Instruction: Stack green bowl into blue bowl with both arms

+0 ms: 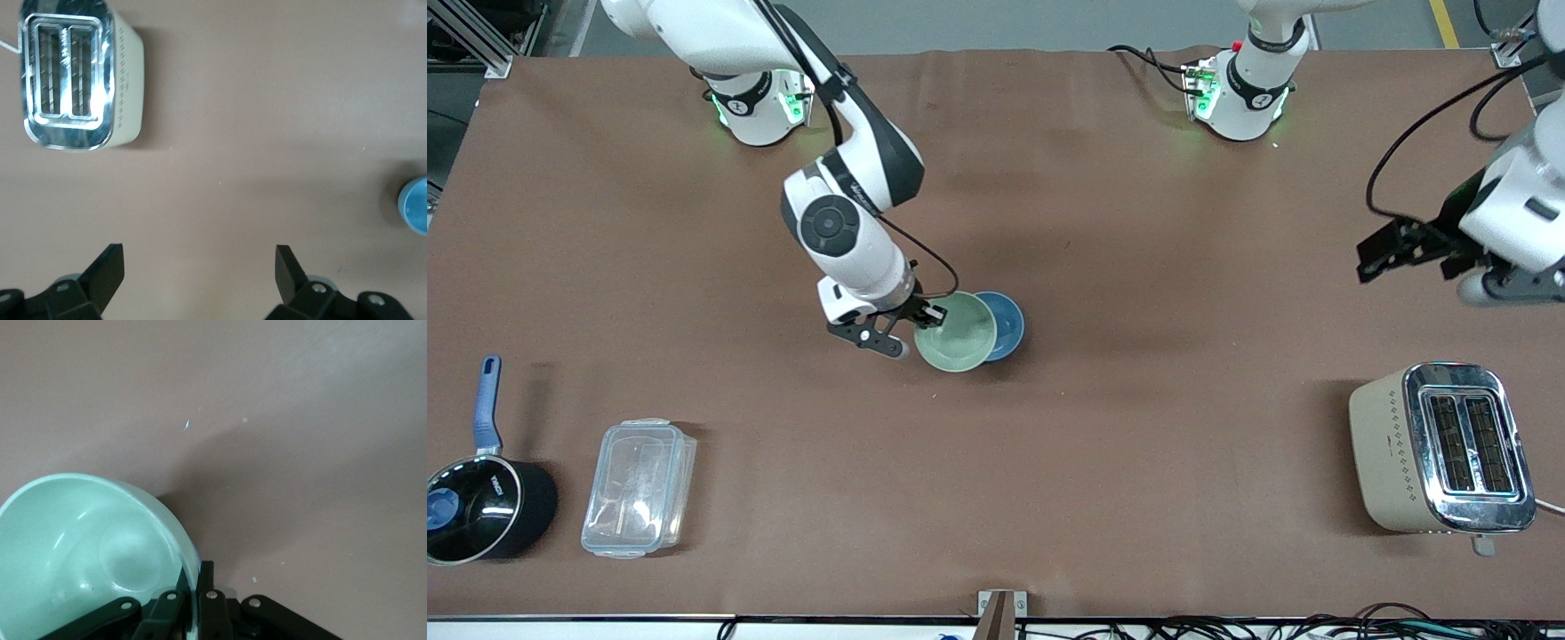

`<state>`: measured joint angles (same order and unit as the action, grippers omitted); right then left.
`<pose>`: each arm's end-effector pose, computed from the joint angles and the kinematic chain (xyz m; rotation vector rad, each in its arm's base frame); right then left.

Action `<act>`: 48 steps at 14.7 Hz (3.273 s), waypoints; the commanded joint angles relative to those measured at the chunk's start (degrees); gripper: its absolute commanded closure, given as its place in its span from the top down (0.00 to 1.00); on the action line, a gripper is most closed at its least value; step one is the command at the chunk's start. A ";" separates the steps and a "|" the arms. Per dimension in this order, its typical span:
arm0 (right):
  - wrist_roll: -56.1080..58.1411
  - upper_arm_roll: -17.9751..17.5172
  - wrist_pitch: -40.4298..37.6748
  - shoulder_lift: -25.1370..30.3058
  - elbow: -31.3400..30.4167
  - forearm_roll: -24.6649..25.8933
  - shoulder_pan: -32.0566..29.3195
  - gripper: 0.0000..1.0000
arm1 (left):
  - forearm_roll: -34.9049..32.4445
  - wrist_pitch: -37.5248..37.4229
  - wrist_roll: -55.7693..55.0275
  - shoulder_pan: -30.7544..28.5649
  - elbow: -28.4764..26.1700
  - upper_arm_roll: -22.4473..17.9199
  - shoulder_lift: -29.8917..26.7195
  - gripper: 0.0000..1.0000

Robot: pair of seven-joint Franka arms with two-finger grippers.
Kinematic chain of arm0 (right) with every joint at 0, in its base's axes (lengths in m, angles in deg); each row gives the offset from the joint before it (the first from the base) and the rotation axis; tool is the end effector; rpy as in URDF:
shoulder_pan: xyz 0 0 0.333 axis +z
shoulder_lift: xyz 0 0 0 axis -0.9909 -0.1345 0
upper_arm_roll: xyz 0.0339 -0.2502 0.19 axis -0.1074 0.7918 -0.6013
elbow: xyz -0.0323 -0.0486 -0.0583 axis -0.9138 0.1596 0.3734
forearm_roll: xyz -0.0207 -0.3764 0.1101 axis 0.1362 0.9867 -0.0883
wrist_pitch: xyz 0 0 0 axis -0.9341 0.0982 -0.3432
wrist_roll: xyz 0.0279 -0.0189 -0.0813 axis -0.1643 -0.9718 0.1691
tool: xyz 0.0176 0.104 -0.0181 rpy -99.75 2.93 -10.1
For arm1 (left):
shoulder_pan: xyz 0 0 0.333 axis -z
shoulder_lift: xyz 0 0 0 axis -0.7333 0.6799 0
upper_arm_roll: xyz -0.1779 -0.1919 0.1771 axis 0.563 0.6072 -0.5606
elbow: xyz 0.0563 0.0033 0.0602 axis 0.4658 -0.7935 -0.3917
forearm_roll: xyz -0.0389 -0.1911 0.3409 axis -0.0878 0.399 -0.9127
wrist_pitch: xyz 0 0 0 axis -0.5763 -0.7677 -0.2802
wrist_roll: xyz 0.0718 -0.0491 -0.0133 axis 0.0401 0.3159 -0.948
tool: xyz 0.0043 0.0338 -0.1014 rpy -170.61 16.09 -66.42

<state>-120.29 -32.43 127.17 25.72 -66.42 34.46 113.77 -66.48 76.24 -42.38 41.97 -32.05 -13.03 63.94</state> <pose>0.5380 0.3894 0.3000 -2.9382 0.6019 0.0824 0.5824 -0.0832 0.6436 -3.1225 -0.0175 -0.0107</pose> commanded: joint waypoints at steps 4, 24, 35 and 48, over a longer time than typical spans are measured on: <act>-3.40 0.96 0.84 -1.24 -0.76 0.15 4.45 0.02 | -0.09 -0.84 4.87 3.24 -5.26 -6.56 -6.79 1.00; -4.19 1.05 3.03 -2.83 -1.47 1.03 6.92 0.09 | -0.09 0.30 4.96 5.72 -8.26 -8.52 -7.69 1.00; -2.45 4.37 -1.96 1.99 -0.86 2.08 4.72 1.00 | 0.18 1.36 4.96 5.72 -8.17 -7.65 -6.89 1.00; 45.43 9.22 -21.74 21.86 -10.09 7.62 -25.84 1.00 | -0.17 1.27 4.79 5.55 -8.09 -7.03 -6.89 1.00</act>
<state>-80.29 -21.86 106.36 43.04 -74.37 41.45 93.30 -66.48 77.26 -38.05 47.74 -40.22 -20.29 57.30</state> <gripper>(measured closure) 0.000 0.000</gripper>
